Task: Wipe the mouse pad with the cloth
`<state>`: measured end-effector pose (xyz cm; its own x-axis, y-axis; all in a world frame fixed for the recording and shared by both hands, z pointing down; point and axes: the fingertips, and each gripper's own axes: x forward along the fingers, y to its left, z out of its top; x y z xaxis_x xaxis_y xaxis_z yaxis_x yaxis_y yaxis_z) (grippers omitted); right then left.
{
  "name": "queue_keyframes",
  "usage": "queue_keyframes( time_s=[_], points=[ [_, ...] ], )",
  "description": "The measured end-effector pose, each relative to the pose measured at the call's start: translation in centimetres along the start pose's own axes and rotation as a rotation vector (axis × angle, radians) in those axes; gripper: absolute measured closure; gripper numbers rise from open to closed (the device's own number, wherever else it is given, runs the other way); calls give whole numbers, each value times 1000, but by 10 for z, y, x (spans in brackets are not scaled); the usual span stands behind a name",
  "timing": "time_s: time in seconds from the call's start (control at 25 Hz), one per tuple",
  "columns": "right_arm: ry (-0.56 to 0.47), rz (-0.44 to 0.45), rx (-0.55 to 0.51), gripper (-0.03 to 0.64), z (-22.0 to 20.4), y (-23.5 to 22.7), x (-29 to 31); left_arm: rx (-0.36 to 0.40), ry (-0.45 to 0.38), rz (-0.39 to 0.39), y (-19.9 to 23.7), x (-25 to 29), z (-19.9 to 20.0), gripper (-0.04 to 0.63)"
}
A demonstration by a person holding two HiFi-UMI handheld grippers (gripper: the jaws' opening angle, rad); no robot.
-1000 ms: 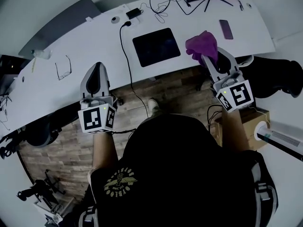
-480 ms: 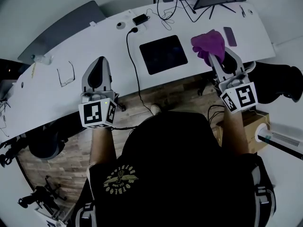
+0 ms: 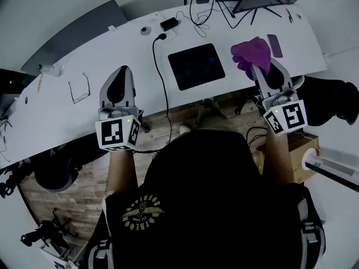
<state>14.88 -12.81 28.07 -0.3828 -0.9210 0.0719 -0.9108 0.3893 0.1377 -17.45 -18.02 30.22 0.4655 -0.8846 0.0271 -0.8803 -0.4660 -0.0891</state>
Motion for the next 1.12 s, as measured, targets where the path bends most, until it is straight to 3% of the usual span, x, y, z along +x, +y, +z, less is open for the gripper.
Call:
queue_keyframes(
  time_s=[0.32, 1.12],
  points=[
    [-8, 53, -11, 531, 4, 2, 24, -21, 0, 49, 12, -1, -4, 594],
    [75, 232, 26, 531, -39, -2, 95, -36, 77, 113, 14, 35, -36, 594]
  ],
)
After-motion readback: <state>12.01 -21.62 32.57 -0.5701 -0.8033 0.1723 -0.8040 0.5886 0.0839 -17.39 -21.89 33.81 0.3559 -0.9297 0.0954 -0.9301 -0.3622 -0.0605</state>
